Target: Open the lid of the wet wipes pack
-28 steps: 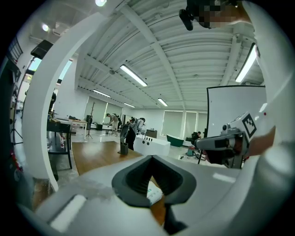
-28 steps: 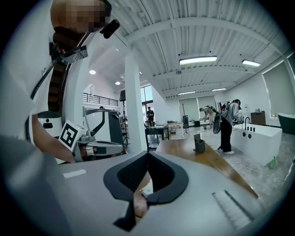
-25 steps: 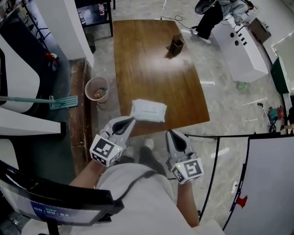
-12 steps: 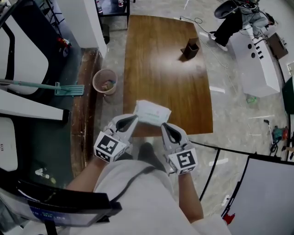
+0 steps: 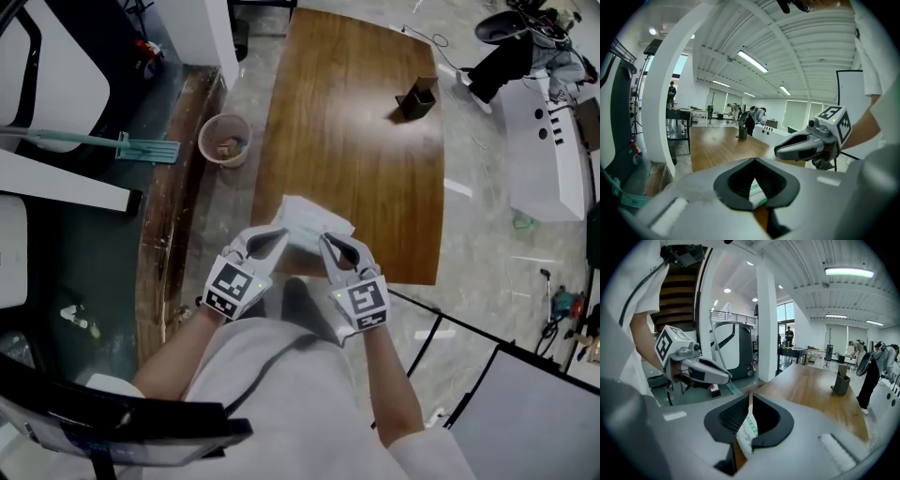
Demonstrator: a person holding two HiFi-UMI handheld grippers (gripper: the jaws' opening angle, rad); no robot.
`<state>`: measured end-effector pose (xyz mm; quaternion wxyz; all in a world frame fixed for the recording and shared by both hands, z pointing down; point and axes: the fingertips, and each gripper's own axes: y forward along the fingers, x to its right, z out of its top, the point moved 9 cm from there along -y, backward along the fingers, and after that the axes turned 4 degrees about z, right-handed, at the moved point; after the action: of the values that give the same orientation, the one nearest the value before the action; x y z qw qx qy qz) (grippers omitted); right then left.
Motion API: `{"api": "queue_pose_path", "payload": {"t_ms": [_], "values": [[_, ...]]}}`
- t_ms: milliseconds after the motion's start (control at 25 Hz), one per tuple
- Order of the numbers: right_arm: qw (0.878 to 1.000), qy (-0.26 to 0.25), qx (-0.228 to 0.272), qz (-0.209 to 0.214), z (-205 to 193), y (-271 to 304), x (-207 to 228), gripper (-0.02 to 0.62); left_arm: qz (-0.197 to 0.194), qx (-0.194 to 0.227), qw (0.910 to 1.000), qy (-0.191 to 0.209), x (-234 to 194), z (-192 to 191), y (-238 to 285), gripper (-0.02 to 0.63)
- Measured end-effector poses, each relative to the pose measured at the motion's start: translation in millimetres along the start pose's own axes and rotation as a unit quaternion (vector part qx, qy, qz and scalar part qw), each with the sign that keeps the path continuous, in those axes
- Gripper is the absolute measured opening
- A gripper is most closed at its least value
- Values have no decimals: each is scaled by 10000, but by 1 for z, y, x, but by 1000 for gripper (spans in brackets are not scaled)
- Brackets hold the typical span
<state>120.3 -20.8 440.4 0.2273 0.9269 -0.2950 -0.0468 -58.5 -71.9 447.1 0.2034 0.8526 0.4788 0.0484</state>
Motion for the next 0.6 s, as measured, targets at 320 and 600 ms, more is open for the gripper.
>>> {"api": "queue_pose_path", "payload": {"t_ms": [320,600], "values": [[9969,-265,-587,462,-28,22,17,77,159,-424,9990,-52,2,-26,19,5],[9858,-799,-1224,823,-52,47,22,146,134,-795,9967,-85,9,-53,39,5]]}}
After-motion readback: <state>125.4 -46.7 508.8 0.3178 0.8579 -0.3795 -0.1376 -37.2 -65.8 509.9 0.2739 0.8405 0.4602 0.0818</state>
